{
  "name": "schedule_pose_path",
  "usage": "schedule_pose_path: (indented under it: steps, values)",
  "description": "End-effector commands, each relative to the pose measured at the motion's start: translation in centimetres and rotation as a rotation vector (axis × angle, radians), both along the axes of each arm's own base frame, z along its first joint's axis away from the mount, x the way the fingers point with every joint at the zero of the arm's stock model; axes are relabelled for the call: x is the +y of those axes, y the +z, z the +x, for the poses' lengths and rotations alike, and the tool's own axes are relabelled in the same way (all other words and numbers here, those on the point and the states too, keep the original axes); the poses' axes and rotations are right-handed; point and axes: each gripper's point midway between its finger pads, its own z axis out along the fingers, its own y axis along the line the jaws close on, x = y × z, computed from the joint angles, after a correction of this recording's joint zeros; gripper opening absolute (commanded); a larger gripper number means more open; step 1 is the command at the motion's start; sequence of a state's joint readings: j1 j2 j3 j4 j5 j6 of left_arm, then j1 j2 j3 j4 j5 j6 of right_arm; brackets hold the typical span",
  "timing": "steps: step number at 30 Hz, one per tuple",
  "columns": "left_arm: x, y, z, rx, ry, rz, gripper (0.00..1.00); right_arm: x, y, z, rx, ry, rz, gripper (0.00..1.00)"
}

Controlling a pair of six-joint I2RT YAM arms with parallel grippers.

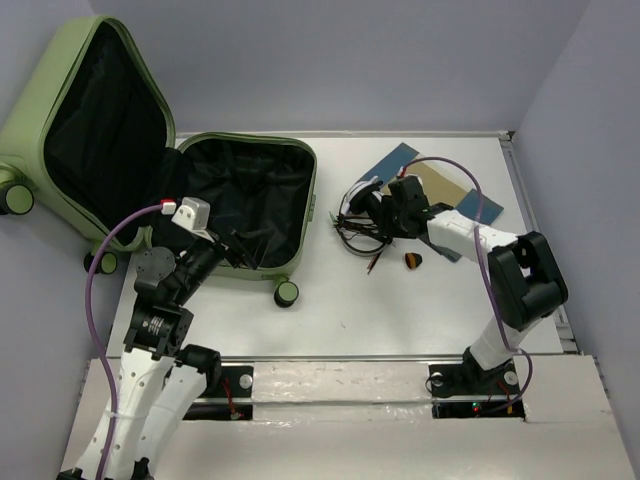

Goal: Pack the luggage

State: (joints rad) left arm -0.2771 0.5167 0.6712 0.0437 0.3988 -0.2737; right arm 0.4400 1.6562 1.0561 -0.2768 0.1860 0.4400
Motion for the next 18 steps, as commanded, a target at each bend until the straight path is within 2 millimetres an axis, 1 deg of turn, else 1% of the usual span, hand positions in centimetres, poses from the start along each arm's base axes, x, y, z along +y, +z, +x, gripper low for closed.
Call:
schedule_pose_path:
  steps: [1,2,3,4,5,6,7,8,10,11,12,13,14,15,18]
  values:
    - [-0.2,2.1,-0.6,-0.063,-0.019,-0.015,0.99,0.6,1.0,3.1,-0.068,-0.013,-0.031,0.56]
    - [-0.2,2.0,-0.7,-0.066,-0.020,-0.014,0.99,0.6,0.8,3.2,-0.066,-0.016,-0.037,0.56]
    - [-0.2,2.0,-0.6,-0.064,-0.020,-0.014,0.99,0.4,1.0,3.7,-0.078,-0.029,-0.049,0.56]
    - [-0.2,2.0,-0.6,-0.064,-0.019,-0.014,0.99,0.3,0.5,3.8,-0.070,-0.034,-0.061,0.54]
    - [-0.2,2.0,-0.6,-0.064,-0.018,-0.014,0.99,0.7,0.4,3.8,-0.070,-0.027,-0.065,0.52]
    - [-0.2,2.0,-0.6,-0.063,-0.019,-0.015,0.99,0.6,0.5,4.1,-0.074,-0.032,-0.070,0.47]
    - [-0.2,2.1,-0.7,-0.066,-0.019,-0.016,0.99,0.7,0.3,4.2,-0.070,-0.032,-0.074,0.44]
    - [-0.2,2.1,-0.7,-0.066,-0.020,-0.016,0.99,0.5,-0.1,4.3,-0.065,-0.038,-0.083,0.36]
    - [-0.2,2.2,-0.7,-0.068,-0.020,-0.016,0.99,0.3,-0.1,4.4,-0.069,-0.055,-0.093,0.19]
    - [-0.2,2.1,-0.7,-0.069,-0.022,-0.015,0.99,0.4,0.1,4.3,-0.083,-0.064,-0.107,0.13]
    - [-0.2,2.1,-0.7,-0.067,-0.022,-0.014,0.99,0.4,0.6,4.3,-0.092,-0.068,-0.099,0.12]
    - [-0.3,2.1,-0.7,-0.068,-0.022,-0.016,0.99,0.4,1.9,4.3,-0.125,-0.081,-0.096,0.12]
    - [-0.3,2.1,-0.7,-0.066,-0.023,-0.016,0.99,0.3,2.7,4.4,-0.143,-0.089,-0.092,0.12]
    - [-0.3,2.2,-0.7,-0.069,-0.025,-0.016,0.99,0.6,4.2,4.3,-0.176,-0.088,-0.079,0.11]
    - [-0.3,2.3,-0.8,-0.074,-0.025,-0.018,0.99,0.6,7.2,4.7,-0.238,-0.096,-0.053,0.10]
